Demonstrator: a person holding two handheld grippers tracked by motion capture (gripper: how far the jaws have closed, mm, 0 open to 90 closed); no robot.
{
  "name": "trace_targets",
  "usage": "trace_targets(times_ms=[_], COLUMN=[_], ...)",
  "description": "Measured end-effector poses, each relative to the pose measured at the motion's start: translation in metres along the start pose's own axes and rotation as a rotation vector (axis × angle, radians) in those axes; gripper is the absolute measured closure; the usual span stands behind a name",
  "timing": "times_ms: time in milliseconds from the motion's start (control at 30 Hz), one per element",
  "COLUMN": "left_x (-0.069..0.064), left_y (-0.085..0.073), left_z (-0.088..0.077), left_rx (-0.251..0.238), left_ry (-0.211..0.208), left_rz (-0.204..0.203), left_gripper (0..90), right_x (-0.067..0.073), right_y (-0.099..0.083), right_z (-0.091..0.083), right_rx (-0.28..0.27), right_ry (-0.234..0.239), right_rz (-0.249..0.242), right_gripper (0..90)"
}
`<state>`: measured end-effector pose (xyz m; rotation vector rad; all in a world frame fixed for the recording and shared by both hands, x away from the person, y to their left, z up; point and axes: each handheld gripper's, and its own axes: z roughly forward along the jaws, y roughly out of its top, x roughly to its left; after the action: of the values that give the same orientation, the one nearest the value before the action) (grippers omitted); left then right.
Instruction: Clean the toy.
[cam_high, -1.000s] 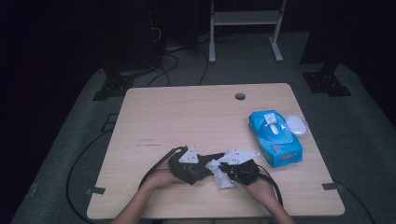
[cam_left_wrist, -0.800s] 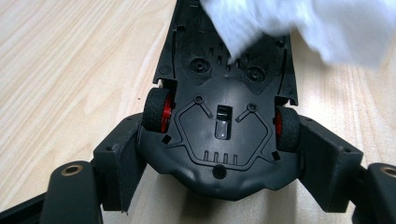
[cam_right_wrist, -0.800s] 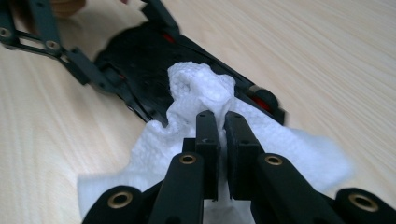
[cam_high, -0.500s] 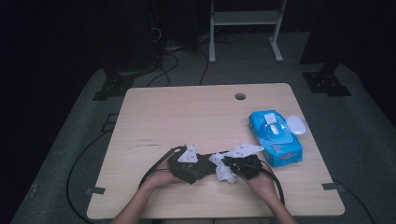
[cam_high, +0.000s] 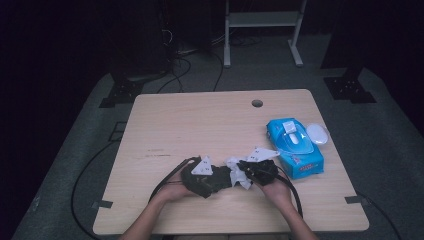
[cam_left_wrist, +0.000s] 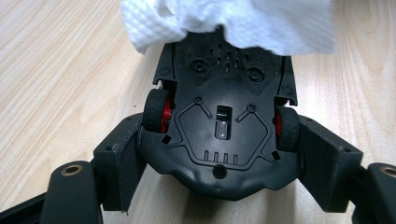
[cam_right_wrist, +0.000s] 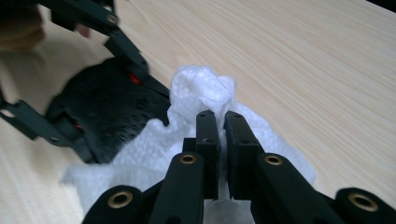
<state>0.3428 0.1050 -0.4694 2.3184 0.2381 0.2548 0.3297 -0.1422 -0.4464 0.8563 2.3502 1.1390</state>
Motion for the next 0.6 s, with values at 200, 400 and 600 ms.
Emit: trace_targets(times_ms=[200,400,600], left_x=[0.0,-0.002,-0.001], left_y=[-0.001,0.001,0.002], left_z=[0.0,0.002,0.003], left_rx=[0.001,0.009,0.004], left_ry=[-0.022,-0.013,-0.012], left_rz=[0.008,0.014,0.009], left_gripper=[24.3,24.3,24.3], right_x=[-0.011,0.006,0.012], right_y=[-0.016,-0.015,-0.012], right_z=[-0.016,-0.02,-0.018], right_rx=[0.012,0.032,0.027], right_ry=[-0.019,0.006,0.078], right_rz=[0.047,-0.028,-0.018], right_gripper=[84.7,84.7,84.8])
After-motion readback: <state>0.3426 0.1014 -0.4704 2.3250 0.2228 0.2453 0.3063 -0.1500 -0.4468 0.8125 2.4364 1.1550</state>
